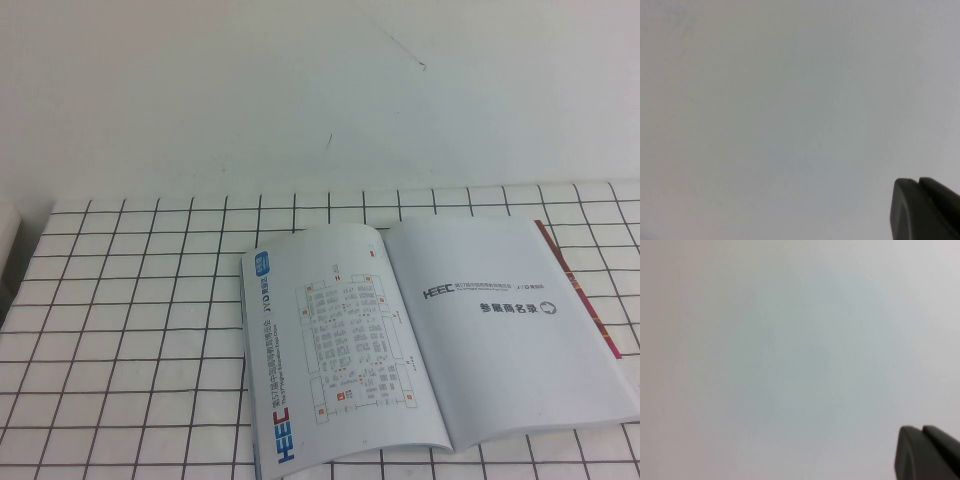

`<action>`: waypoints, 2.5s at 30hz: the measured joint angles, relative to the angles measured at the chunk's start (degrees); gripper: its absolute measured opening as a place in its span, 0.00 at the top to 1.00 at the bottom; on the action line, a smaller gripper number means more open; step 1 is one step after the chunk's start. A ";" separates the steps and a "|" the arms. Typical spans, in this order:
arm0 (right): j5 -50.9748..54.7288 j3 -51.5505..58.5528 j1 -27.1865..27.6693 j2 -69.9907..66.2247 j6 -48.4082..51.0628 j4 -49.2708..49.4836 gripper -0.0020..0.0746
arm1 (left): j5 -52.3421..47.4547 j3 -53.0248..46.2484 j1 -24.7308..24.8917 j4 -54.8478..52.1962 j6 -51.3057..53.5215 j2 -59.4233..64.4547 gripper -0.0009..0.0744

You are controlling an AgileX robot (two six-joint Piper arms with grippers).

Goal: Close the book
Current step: 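Close the open booklet and leave it lying on the table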

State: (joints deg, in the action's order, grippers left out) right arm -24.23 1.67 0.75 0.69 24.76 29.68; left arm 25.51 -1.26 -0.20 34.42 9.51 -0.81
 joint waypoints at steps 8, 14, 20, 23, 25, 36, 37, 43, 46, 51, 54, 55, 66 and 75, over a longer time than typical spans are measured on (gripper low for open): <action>-16.27 -4.40 0.00 0.00 -14.26 -12.58 0.98 | 11.90 1.77 0.00 -14.66 -16.40 0.00 0.99; -9.96 -22.33 0.00 -0.28 -27.77 -28.69 0.98 | 5.96 16.46 0.00 -23.39 -21.83 0.00 0.99; 6.44 -39.12 0.00 -8.30 -39.84 -39.04 0.98 | -11.24 31.58 0.00 -24.56 -21.37 0.51 0.99; 17.11 -45.19 0.00 -15.35 -40.73 -42.11 0.98 | -22.96 37.26 0.00 -25.19 -18.23 3.32 0.99; 26.23 -47.97 0.00 -19.71 -40.98 -42.78 0.98 | -30.75 39.53 0.00 -25.48 -17.12 6.14 0.99; 61.90 -50.53 -4.08 -40.18 -35.66 -30.78 0.98 | -68.39 40.67 0.00 -22.18 -22.09 26.30 0.99; 62.72 -50.53 -4.56 -41.22 -33.39 -30.14 0.98 | -69.15 40.67 0.00 -21.88 -22.32 27.93 0.99; 63.72 -50.53 -7.20 -45.92 -21.61 -26.43 0.98 | -68.25 40.67 0.00 -19.02 -22.71 33.50 0.99; 63.72 -50.53 -9.14 -48.24 -19.93 -25.45 0.98 | -67.51 40.67 0.00 -11.90 -20.50 36.57 0.99; 63.86 -50.53 -12.35 -54.39 -12.89 -20.76 0.98 | -66.85 40.67 0.00 1.74 -7.96 43.57 0.99; 65.52 -51.29 -13.86 -59.04 -6.02 -15.18 0.98 | -67.44 40.67 0.00 11.32 0.81 48.64 0.99; 66.56 -51.84 -14.12 -60.25 -4.25 -13.57 0.98 | -67.70 40.67 0.00 14.63 4.00 50.21 0.99; 75.25 -60.85 -14.49 -77.11 7.55 -0.04 0.98 | -67.53 40.67 0.00 32.08 25.01 65.50 0.99; 70.69 -61.91 -18.48 -90.57 10.21 1.88 0.98 | -59.86 40.67 6.84 33.83 30.07 73.79 0.99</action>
State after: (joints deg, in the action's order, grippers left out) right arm 46.46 -60.25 -17.73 -89.87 34.97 31.55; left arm -34.35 39.41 6.64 68.25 39.58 72.99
